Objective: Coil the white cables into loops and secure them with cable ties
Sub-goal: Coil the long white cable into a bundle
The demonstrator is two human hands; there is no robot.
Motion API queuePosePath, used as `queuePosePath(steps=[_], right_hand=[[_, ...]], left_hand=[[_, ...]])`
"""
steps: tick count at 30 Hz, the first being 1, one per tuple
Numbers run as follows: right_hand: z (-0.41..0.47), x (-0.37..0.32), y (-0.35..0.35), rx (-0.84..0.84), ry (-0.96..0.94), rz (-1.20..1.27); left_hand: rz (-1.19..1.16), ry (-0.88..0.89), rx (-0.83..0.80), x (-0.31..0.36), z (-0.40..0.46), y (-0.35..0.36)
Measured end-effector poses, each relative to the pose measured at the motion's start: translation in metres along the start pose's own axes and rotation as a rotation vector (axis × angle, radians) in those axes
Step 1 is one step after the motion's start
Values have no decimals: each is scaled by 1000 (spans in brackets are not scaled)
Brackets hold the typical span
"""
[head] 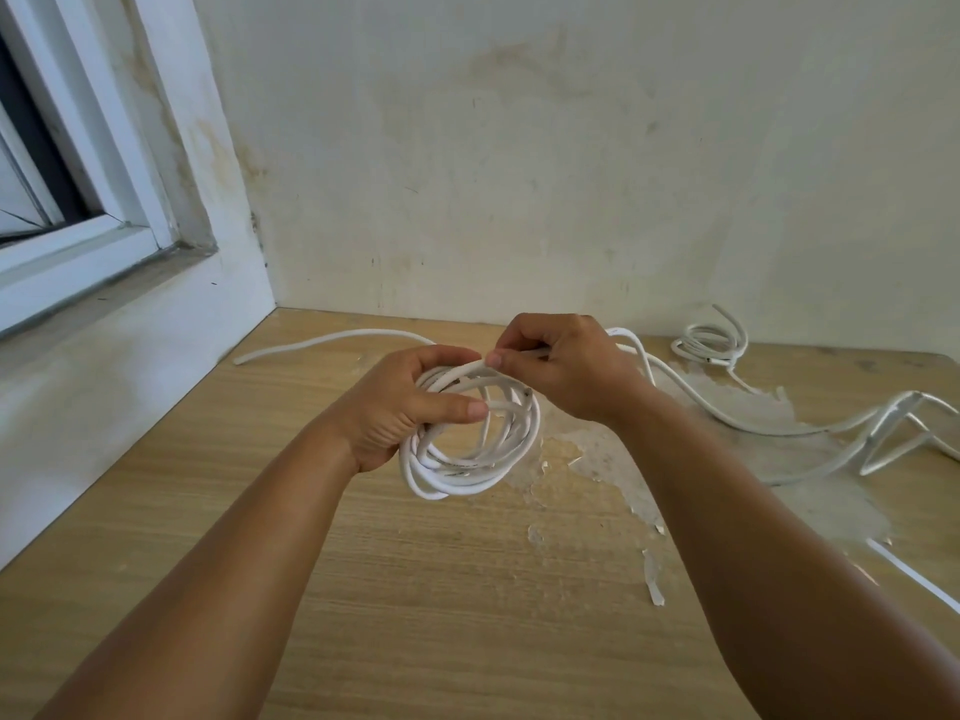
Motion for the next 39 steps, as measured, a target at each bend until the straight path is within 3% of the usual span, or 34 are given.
queuePosePath(steps=[6, 11, 14, 20, 26, 30, 35, 39], right_hand=[[-1, 6, 2, -71, 31, -72], [-7, 21, 9, -268, 82, -419], [-8, 28, 7, -298, 176, -285], [0, 13, 14, -221, 186, 177], [3, 19, 14, -51, 210, 174], [7, 15, 3, 24, 145, 2], [8, -1, 27, -206, 37, -394], [1, -16, 47, -290, -40, -432]], left_hand=[[-22, 23, 104, 2, 0, -6], [-185, 94, 89, 7, 1, -13], [-278, 135, 107, 8, 0, -16], [-505, 257, 163, 10, 2, -19], [-547, 295, 270, 2, 1, -12], [-348, 247, 269, 5, 3, -8], [293, 148, 146, 36, 5, -7], [575, -69, -2, 35, 11, 9]])
Point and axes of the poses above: each hand's wrist, its own z-axis towards the middle knuckle, its own y-axis out of the palm, x = y × z, the point moved 10 cm from there along z, towards the middle knuckle, and after that the axes turned 5 degrees about z, right-handed, at the moved point
